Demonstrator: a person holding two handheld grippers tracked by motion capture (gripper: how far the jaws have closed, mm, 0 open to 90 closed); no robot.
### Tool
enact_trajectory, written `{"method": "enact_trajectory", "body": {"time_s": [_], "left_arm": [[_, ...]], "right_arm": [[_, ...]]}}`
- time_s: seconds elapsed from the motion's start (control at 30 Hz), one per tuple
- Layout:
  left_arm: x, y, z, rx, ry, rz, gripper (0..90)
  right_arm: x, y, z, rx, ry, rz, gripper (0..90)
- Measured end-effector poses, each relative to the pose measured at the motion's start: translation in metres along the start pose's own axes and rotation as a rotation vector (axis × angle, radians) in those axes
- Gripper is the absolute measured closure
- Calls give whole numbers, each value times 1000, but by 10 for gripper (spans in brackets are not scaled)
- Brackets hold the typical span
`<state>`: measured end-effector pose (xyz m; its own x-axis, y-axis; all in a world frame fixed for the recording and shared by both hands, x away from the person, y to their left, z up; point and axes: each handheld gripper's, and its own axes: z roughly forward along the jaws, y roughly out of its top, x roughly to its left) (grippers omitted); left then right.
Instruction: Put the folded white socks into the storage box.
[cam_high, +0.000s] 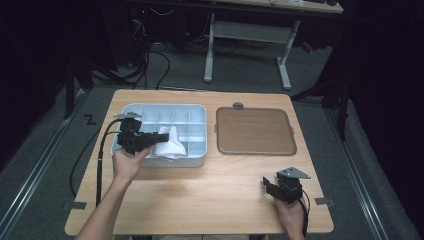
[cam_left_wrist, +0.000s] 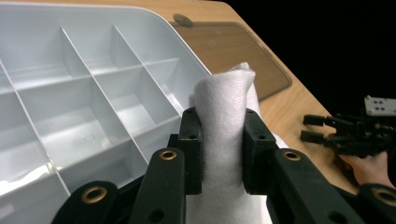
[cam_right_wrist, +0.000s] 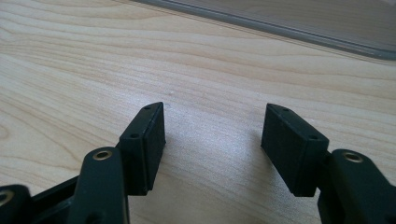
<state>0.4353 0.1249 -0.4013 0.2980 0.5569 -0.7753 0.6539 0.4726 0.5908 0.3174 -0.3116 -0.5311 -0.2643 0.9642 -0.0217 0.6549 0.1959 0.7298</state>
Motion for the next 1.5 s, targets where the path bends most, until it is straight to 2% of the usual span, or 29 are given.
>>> {"method": "enact_trajectory", "body": {"time_s": [0.27,0.5,0.63,0.7,0.9,1.03,1.07,1.4,1.43,1.5], "left_arm": [[10,12,14,-21,16,-25,738],[18,11,23,-14,24,-30,737],[25,10,26,-14,29,-52,737],[33,7,28,-11,39,-58,737],[45,5,28,-12,58,-67,736],[48,-2,30,1,87,11,734],[48,-2,30,1,87,11,734],[58,-13,30,23,127,114,732],[58,-13,30,23,127,114,732],[60,-15,30,29,137,144,731]], "right_arm": [[0,0,0,-1,1,-2,402],[0,0,0,-3,2,-5,402],[1,0,0,-3,2,-4,402],[1,0,0,-2,3,-2,402],[1,0,0,-2,3,-3,402],[2,0,0,-2,3,-3,402],[2,0,0,-2,3,-3,402],[2,-1,-1,-1,5,-6,401],[2,-1,-1,-1,5,-6,401],[2,-1,-1,-1,5,-6,401]]}}
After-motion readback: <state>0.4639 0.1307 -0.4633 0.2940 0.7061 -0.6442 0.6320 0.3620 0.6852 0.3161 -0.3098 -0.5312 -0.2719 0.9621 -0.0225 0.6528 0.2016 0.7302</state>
